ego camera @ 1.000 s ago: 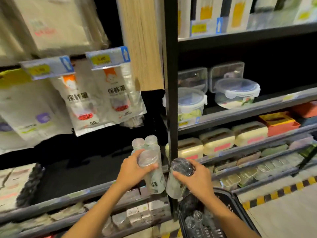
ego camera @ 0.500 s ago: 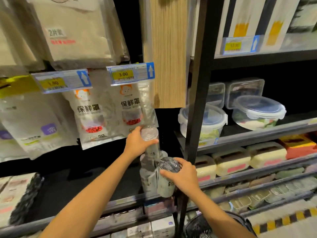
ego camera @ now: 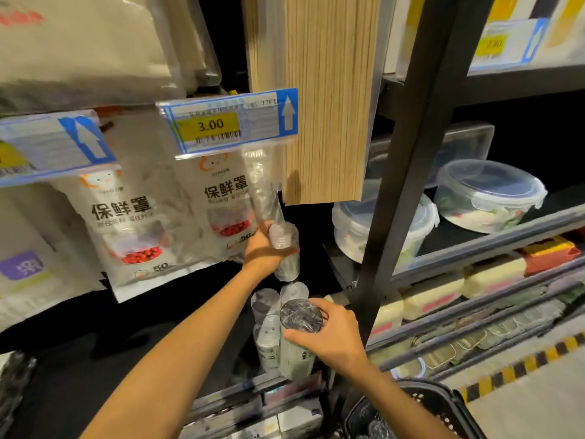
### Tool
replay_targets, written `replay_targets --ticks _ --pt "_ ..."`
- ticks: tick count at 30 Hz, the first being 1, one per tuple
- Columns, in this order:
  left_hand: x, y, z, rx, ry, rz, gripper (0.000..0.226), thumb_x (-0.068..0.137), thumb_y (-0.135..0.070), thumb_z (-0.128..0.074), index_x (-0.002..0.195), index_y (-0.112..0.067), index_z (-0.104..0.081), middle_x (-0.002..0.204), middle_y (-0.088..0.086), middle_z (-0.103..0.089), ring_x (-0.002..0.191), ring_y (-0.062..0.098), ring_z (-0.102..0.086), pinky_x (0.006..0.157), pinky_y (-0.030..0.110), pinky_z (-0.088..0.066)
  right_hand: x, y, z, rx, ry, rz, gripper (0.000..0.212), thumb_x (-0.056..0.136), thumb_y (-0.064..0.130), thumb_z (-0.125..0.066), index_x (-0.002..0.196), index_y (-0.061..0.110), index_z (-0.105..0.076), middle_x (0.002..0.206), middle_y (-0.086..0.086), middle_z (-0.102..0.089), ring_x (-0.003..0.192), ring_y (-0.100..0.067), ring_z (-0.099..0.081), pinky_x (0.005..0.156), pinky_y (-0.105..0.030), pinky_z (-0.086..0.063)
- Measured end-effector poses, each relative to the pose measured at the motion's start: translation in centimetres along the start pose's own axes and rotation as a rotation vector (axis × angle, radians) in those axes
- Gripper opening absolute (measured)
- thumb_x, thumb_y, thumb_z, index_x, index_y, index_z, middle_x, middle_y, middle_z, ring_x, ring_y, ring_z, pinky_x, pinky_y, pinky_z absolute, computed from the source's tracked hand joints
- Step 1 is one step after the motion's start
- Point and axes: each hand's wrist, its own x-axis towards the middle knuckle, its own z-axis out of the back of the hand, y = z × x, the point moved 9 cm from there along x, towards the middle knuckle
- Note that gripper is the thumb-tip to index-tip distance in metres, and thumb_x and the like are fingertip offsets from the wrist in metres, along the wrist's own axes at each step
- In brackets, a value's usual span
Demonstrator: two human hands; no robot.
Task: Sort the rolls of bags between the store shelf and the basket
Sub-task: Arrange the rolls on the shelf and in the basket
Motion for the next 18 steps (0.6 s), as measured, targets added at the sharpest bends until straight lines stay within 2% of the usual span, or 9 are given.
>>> replay_targets --ticks 4,7,10,13,15,18 --pt "1.3 0.7 -1.6 0.063 0.048 -0.042 0.071 0.073 -0.027 -0.08 0.131 -0.009 -0.043 0.126 0.012 -0.056 0.114 0.027 -0.054 0.081 0.016 -0.037 0.9 -0.3 -0.9 0.083 0.025 -0.016 0.047 0.052 0.047 -0.085 0.093 0.03 -0.071 0.087 0.012 -0.073 0.084 0.0 -0.068 0.08 -0.031 -0.057" --pt "2.0 0.5 -1.8 0.068 0.02 -0.072 0.065 0.077 -0.028 -0.077 0.129 -0.005 -0.046 0.124 0.015 -0.058 0.112 0.029 -0.055 0.079 0.018 -0.037 1.3 -0.1 -1.0 0.096 0.025 -0.02 0.046 0.052 0.045 -0.084 0.093 0.03 -0.07 0.087 0.012 -0.073 0.084 -0.001 -0.068 0.08 -0.032 -0.057" --pt "2.9 -0.2 -1.8 0.031 0.011 -0.155 0.063 0.071 -0.032 -0.082 0.119 -0.001 -0.055 0.111 0.013 -0.064 0.098 0.024 -0.06 0.074 0.016 -0.037 1.4 0.2 -0.8 0.066 0.01 0.003 0.05 0.053 0.047 -0.085 0.096 0.028 -0.07 0.088 0.012 -0.072 0.085 0.001 -0.067 0.08 -0.028 -0.056" --pt "3.5 -0.3 -2.0 -0.003 -0.008 -0.153 0.053 0.071 -0.014 -0.082 0.113 0.003 -0.056 0.096 0.006 -0.061 0.088 0.021 -0.059 0.062 0.002 -0.034 1.4 0.8 -0.5 -0.001 -0.013 0.046 0.048 0.056 0.045 -0.086 0.098 0.027 -0.07 0.088 0.014 -0.071 0.085 0.002 -0.065 0.078 -0.02 -0.053" --pt "3.7 0.0 -3.1 -0.009 0.057 -0.143 0.056 0.074 -0.009 -0.079 0.12 0.005 -0.051 0.1 0.008 -0.057 0.089 0.014 -0.051 0.059 -0.004 -0.031 1.4 0.9 -0.5 -0.008 -0.001 0.043 0.048 0.058 0.045 -0.085 0.099 0.028 -0.069 0.089 0.014 -0.071 0.085 0.003 -0.065 0.078 -0.021 -0.053" --pt "3.9 1.7 -5.0 0.022 0.142 -0.105 0.064 0.076 -0.015 -0.078 0.128 0.005 -0.045 0.116 0.015 -0.059 0.101 0.014 -0.052 0.069 -0.002 -0.03 1.4 0.6 -0.6 -0.009 0.026 -0.003 0.047 0.058 0.046 -0.085 0.099 0.033 -0.067 0.09 0.017 -0.07 0.086 0.008 -0.063 0.08 -0.017 -0.052"
